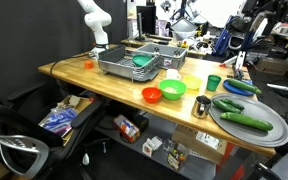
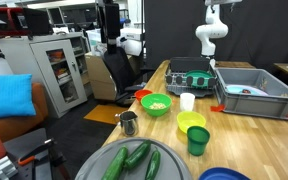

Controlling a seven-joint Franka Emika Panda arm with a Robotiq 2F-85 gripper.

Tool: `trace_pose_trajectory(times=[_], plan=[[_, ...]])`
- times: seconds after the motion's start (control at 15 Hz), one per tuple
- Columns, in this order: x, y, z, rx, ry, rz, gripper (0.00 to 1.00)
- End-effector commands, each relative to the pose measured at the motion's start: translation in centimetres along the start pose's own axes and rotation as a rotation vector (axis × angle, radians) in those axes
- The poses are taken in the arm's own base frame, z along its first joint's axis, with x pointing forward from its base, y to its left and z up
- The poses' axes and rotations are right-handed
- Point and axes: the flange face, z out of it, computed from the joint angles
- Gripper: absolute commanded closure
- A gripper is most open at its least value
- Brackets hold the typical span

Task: Move the cucumber from the blue plate to the grey tray

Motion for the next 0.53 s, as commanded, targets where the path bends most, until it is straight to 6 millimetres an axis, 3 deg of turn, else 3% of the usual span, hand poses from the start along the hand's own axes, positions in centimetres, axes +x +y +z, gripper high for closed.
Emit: trace_pose_trajectory(times=[0.0, 0.27, 0.47], plan=[[0.3, 0.1, 0.2, 0.009, -0.006, 0.012, 0.0], [1.3, 1.3, 0.9, -0.025, 0.021, 0.035, 0.0], [2.7, 3.7, 1.6, -0.066, 0.056, 0.069, 0.0]])
